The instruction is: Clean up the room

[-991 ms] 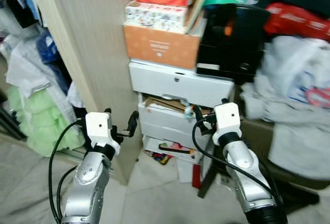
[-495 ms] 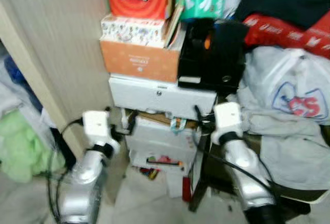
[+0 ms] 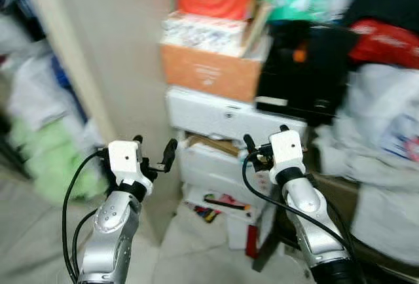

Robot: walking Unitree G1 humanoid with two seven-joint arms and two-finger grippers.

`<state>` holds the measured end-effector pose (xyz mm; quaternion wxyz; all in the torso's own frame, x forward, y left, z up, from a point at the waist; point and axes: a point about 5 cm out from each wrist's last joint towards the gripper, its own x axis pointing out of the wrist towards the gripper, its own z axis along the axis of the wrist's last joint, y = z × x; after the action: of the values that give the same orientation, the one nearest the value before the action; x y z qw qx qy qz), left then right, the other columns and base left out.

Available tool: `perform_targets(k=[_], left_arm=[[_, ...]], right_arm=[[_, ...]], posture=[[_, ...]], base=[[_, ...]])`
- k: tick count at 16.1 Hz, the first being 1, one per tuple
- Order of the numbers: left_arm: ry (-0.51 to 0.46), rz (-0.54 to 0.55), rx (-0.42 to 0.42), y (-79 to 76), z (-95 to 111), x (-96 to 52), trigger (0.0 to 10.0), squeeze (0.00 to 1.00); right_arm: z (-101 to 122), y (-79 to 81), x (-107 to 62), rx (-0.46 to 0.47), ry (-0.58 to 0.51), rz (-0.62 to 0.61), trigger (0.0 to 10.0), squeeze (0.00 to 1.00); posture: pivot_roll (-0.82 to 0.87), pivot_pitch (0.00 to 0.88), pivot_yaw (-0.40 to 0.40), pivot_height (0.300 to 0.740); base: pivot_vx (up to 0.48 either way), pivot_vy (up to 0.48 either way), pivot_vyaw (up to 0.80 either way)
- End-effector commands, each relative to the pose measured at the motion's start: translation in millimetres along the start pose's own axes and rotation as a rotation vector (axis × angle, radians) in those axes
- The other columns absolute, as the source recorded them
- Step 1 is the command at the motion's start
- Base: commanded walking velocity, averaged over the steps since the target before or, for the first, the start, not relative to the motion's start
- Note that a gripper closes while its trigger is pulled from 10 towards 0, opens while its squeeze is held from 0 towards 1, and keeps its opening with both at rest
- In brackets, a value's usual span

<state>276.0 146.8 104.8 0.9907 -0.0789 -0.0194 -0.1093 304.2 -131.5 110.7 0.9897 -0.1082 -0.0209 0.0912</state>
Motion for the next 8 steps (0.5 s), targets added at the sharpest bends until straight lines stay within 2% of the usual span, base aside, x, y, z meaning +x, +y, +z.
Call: perform_targets(k=[1, 8], left_arm=[[0.009, -0.005, 0.004, 0.5, -1.2, -0.2, 10.0, 0.0], [0.017, -0.008, -0.004, -0.4, -2.5, -0.3, 10.0, 0.0]], right_arm=[[0.9, 1.3, 1.6, -0.004, -0.004, 0.012, 10.0, 0.0], [0.1, 1.1, 1.1, 0.0, -0.001, 0.015, 10.0, 0.0]], posture=[[-0.13, 0.005, 0.003, 0.74], [-0.13, 0.003, 0.002, 0.74]], base=[[0.0, 0.0, 0.8], [0.0, 0.0, 0.8]])
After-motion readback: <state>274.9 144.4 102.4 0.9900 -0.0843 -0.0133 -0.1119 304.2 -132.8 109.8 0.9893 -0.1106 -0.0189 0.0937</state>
